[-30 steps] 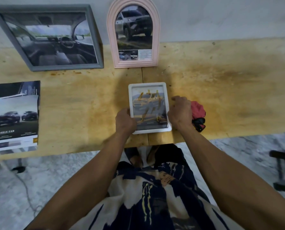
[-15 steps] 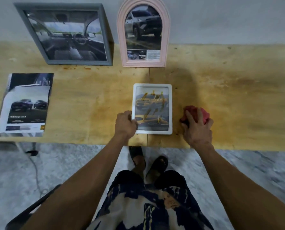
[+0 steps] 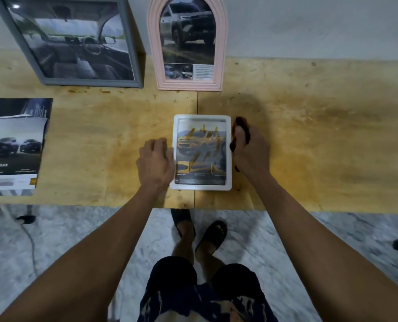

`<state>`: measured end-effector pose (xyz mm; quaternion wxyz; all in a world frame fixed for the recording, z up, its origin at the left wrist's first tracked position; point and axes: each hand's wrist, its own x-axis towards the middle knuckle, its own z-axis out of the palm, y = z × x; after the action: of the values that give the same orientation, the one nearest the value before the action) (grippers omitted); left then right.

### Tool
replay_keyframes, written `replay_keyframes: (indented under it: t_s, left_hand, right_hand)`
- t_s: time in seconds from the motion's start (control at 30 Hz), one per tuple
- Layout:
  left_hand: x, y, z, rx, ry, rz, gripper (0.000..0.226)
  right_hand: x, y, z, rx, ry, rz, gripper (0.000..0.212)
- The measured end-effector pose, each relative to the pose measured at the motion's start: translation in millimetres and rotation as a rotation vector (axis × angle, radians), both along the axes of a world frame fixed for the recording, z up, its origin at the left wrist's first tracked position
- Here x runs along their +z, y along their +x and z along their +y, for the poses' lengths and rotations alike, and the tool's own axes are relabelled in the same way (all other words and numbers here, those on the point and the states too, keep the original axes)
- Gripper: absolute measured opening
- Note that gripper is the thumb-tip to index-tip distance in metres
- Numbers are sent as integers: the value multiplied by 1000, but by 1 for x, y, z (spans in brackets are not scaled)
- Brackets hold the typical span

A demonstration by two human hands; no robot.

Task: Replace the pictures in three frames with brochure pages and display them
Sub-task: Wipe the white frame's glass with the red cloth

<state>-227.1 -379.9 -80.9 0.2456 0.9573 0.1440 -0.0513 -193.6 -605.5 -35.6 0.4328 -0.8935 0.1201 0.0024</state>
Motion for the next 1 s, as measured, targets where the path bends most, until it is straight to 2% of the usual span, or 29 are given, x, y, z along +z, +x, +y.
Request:
replay_keyframes:
  t_s: [0.07,0.13,0.33,0.53,0.7,1.0]
  left_hand:
    - [-6,3,1,-67,-3,-73,37]
    - [-15,6,1,-125,33,-56,43]
    - [-30,2,6,-219,136,12,53]
    - [-34,-1,5,-205,183,16,52]
    - [-38,-1,4,-181,191,41,53]
    - [-42,0,4,-178,183,48,53]
  right_hand:
    - [1,12,7,11,-2,8,34]
    - [-3,23,11,84,-75,-24,32]
    - [-43,29,9,409,-495,-62,29]
    - [-71,14,19,378,-661,-110,47]
    - [-84,14,32,289,-710,-146,43]
    - [-94,23,45,321,-638,-150,48]
